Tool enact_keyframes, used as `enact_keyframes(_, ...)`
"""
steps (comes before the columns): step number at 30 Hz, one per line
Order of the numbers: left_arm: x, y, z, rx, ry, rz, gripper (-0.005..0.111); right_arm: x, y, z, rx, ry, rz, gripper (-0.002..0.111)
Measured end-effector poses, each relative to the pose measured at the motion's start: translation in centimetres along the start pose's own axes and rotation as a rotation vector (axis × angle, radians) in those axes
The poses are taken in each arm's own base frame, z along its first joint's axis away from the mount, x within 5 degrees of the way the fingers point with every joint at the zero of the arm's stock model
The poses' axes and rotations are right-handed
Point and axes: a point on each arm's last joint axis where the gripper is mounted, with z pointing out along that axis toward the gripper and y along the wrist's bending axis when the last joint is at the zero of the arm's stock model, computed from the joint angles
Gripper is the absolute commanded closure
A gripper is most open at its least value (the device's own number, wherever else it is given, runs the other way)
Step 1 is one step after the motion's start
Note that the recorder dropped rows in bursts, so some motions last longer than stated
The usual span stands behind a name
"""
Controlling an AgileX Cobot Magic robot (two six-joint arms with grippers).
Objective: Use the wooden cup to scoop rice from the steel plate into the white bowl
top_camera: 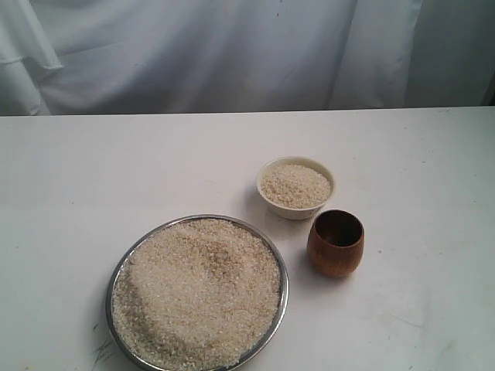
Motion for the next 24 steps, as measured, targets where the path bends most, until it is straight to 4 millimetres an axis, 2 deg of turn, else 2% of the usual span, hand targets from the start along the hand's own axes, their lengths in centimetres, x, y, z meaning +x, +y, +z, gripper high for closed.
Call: enact_keyframes(24, 0.00, 0.00, 0.00, 0.000, 0.000, 0.000, 0.107, 0.00, 0.00, 0.00, 0.000, 0.000, -0.015, 0.108)
